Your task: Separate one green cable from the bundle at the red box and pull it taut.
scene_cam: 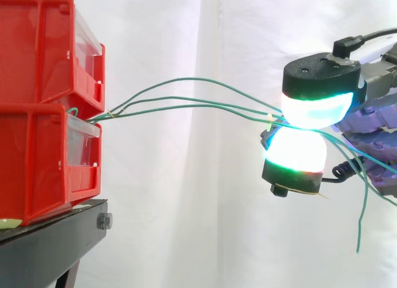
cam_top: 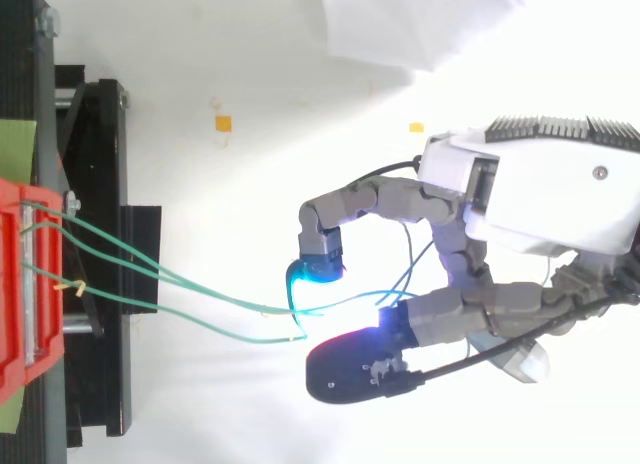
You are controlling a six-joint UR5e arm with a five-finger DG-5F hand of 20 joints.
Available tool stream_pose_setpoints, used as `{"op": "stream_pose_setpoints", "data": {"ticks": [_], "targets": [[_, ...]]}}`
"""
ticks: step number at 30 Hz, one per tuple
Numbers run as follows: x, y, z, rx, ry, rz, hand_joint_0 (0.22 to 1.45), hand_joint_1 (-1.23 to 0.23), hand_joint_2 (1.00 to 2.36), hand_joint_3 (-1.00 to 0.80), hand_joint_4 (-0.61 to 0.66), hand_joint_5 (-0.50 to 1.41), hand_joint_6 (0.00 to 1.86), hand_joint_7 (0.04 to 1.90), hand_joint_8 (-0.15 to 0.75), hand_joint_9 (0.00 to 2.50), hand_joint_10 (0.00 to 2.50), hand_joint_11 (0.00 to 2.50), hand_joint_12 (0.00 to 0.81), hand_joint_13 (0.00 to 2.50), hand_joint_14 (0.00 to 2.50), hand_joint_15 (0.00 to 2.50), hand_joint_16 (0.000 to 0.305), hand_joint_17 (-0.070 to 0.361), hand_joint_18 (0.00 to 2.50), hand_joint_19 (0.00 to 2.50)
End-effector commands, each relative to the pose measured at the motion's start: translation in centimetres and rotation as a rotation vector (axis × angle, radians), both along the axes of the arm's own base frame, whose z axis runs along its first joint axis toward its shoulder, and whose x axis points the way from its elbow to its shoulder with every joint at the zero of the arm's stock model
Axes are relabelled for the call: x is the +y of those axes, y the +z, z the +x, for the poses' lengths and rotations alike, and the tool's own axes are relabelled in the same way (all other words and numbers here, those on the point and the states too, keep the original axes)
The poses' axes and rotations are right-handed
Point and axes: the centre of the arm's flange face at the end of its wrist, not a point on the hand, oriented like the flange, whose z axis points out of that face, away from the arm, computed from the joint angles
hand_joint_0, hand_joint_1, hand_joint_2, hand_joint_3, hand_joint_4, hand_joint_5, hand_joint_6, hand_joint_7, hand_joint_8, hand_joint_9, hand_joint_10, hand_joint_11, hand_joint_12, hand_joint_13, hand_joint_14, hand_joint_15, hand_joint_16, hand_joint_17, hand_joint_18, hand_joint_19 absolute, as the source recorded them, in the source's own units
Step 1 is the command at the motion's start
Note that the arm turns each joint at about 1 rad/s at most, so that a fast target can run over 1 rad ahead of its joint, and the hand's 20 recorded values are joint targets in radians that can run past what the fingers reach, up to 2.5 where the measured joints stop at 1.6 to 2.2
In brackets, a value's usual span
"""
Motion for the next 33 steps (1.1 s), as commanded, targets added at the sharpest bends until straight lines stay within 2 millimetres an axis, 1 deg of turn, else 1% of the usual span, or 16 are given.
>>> {"op": "stream_pose_setpoints", "data": {"ticks": [1, 7, 9, 12, 14, 15, 16, 18, 19, 21, 22, 23, 26, 28, 31, 33], "targets": [[-0.05, 0.04, 0.02, -0.002, -0.001, 0.002, 0.72, -0.74, 1.02, -0.20, -0.10, 0.15, 0.50, 1.27, 0.239, 2.23, 0.03, 0.74, 0.401, 1.86, 0.03, 0.87, 0.044, 0.100, 1.42, 0.90], [-0.06, -0.02, -0.01, 0.000, -0.002, 0.003, 0.69, -0.89, 1.02, -0.16, -0.07, 0.15, 0.50, 1.29, 0.236, 2.24, 0.03, 0.73, 0.407, 1.86, 0.03, 0.86, 0.048, 0.108, 1.44, 0.87], [-0.06, -0.03, -0.02, 0.001, -0.002, 0.002, 0.69, -0.91, 1.02, -0.16, -0.06, 0.15, 0.50, 1.29, 0.239, 2.24, 0.03, 0.73, 0.407, 1.86, 0.02, 0.85, 0.049, 0.109, 1.44, 0.86], [-0.06, -0.03, -0.02, 0.001, -0.002, 0.002, 0.68, -0.98, 1.01, -0.19, -0.03, 0.15, 0.50, 1.30, 0.240, 2.23, 0.03, 0.73, 0.408, 1.85, 0.03, 0.85, 0.049, 0.111, 1.43, 0.86], [-0.17, -0.03, -0.03, 0.001, -0.003, 0.002, 0.65, -1.00, 1.01, -0.40, -0.01, 0.15, 0.50, 1.31, 0.224, 2.22, 0.03, 0.74, 0.392, 1.83, 0.03, 0.87, 0.047, 0.106, 1.39, 0.89], [-0.06, -0.03, -0.02, 0.001, -0.002, 0.002, 0.63, -0.99, 1.00, -0.46, -0.01, 0.15, 0.50, 1.31, 0.219, 2.21, 0.03, 0.74, 0.385, 1.82, 0.03, 0.88, 0.046, 0.103, 1.38, 0.90], [-0.16, 0.04, 0.00, 0.000, -0.003, 0.003, 0.58, -0.94, 1.00, -0.50, -0.01, 0.15, 0.50, 1.31, 0.221, 2.21, 0.02, 0.74, 0.396, 1.83, 0.03, 0.87, 0.047, 0.106, 1.39, 0.89], [-0.06, 0.04, 0.00, 0.000, -0.002, 0.003, 0.48, -0.83, 1.00, -0.50, 0.01, 0.15, 0.50, 1.30, 0.229, 2.23, 0.03, 0.70, 0.411, 1.86, 0.03, 0.85, 0.054, 0.122, 1.44, 0.85], [-0.06, -0.03, -0.02, 0.001, -0.002, 0.002, 0.46, -0.80, 1.00, -0.50, 0.02, 0.15, 0.50, 1.30, 0.229, 2.24, 0.02, 0.69, 0.410, 1.86, 0.02, 0.84, 0.056, 0.126, 1.46, 0.83], [-0.16, 0.04, 0.00, 0.000, -0.003, 0.003, 0.42, -0.67, 1.00, -0.50, 0.02, 0.15, 0.50, 1.29, 0.236, 2.26, 0.02, 0.65, 0.428, 1.89, 0.02, 0.82, 0.061, 0.138, 1.51, 0.80], [-0.17, -0.03, -0.03, 0.001, -0.003, 0.002, 0.41, -0.65, 1.00, -0.50, 0.03, 0.15, 0.50, 1.29, 0.232, 2.26, 0.03, 0.66, 0.431, 1.89, 0.02, 0.82, 0.062, 0.140, 1.51, 0.80], [-0.17, -0.03, -0.03, 0.001, -0.003, 0.001, 0.41, -0.60, 1.00, -0.50, 0.03, 0.15, 0.50, 1.29, 0.233, 2.26, 0.03, 0.65, 0.434, 1.90, 0.02, 0.82, 0.063, 0.141, 1.52, 0.79], [-0.06, -0.03, -0.02, 0.001, -0.001, 0.001, 0.45, -0.41, 1.00, -0.50, 0.01, 0.15, 0.50, 1.28, 0.224, 2.26, 0.02, 0.66, 0.424, 1.88, 0.02, 0.82, 0.060, 0.134, 1.48, 0.82], [-0.06, -0.03, -0.02, 0.001, -0.001, 0.001, 0.48, -0.31, 1.00, -0.50, -0.01, 0.15, 0.50, 1.28, 0.212, 2.25, 0.02, 0.67, 0.409, 1.87, 0.02, 0.84, 0.055, 0.125, 1.45, 0.85], [-0.17, -0.03, -0.03, 0.002, -0.002, 0.000, 0.53, -0.24, 1.00, -0.50, -0.03, 0.15, 0.50, 1.29, 0.178, 2.25, 0.02, 0.69, 0.392, 1.86, 0.03, 0.87, 0.050, 0.113, 1.41, 0.88], [-0.17, -0.03, -0.03, 0.002, -0.002, 0.000, 0.58, -0.27, 1.00, -0.50, -0.04, 0.15, 0.50, 1.28, 0.158, 2.26, 0.03, 0.71, 0.393, 1.86, 0.02, 0.88, 0.046, 0.103, 1.38, 0.91]]}}
